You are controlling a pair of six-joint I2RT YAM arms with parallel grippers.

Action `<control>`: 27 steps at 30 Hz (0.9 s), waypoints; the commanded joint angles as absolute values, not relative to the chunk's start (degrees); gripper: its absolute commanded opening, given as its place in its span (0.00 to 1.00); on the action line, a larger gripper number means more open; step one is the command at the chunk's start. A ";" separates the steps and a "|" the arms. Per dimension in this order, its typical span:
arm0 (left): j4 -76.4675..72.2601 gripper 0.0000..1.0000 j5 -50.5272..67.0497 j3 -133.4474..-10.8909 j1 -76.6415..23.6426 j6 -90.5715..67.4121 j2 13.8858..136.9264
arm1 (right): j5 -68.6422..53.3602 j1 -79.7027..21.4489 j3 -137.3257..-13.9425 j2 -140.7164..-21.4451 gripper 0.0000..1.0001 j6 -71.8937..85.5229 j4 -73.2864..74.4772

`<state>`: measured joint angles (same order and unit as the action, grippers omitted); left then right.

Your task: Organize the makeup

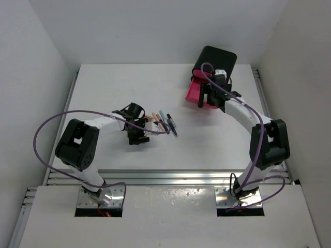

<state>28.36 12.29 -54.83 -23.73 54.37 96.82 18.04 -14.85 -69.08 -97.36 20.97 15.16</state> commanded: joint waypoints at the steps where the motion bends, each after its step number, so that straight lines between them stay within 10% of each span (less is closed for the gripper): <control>1: 24.16 0.57 9.14 -51.94 -24.17 56.07 98.70 | 18.99 -14.94 -68.91 -94.75 0.99 19.60 12.83; 27: 41.92 0.46 21.62 -68.63 -19.69 58.81 97.56 | 5.81 -19.24 -67.06 -89.21 0.99 12.57 13.80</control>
<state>38.76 19.35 -64.90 -20.36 60.25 97.69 8.10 -16.58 -65.95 -92.05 14.61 15.09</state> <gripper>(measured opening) 0.715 0.986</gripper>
